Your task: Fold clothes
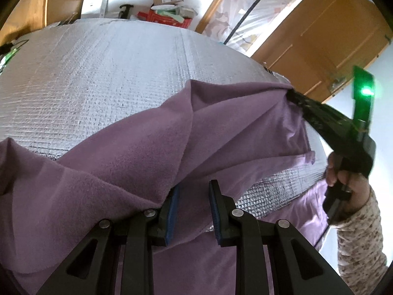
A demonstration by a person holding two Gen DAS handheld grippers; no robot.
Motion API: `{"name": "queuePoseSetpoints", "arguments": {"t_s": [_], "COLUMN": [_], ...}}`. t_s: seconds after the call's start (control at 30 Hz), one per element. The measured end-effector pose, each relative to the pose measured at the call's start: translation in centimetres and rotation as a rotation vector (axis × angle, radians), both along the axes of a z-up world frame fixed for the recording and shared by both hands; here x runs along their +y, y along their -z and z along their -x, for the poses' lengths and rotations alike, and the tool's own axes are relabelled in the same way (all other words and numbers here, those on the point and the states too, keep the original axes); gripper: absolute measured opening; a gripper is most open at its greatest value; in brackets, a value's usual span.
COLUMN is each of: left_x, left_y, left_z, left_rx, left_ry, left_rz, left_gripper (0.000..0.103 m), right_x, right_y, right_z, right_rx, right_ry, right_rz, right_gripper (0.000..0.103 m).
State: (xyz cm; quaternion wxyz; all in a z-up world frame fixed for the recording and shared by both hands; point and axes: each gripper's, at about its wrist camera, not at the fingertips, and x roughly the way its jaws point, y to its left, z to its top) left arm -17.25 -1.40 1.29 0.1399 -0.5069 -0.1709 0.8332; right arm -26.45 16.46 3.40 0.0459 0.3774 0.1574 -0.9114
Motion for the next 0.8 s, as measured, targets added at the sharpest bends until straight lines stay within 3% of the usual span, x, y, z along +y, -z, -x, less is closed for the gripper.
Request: {"name": "queuePoseSetpoints", "arguments": {"t_s": [0.2, 0.3, 0.5, 0.7, 0.8], "left_x": [-2.0, -3.9, -8.5, -13.1, -13.6], "left_y": [-1.9, -3.4, -6.6, -7.3, -6.9], "left_z": [-2.7, -4.6, -8.5, -11.3, -11.6], "left_rx": [0.035, 0.076, 0.147, 0.149, 0.118], "left_ry": [-0.019, -0.05, -0.151, -0.283, -0.282], "left_rz": [0.019, 0.046, 0.124, 0.201, 0.247], "left_gripper": [0.025, 0.025, 0.025, 0.025, 0.025], "right_x": [0.5, 1.1, 0.9, -1.3, -3.3], "right_y": [-0.1, -1.3, -4.0, -5.1, -4.8], "right_z": [-0.3, -1.0, -4.1, -7.8, -9.8], "right_rx": [-0.047, -0.057, -0.001, -0.048, -0.069], "right_ry": [0.033, 0.052, 0.056, -0.052, -0.131], "right_rz": [0.028, 0.044, 0.009, 0.1, 0.106], "right_gripper": [0.004, 0.011, 0.012, 0.014, 0.014]}}
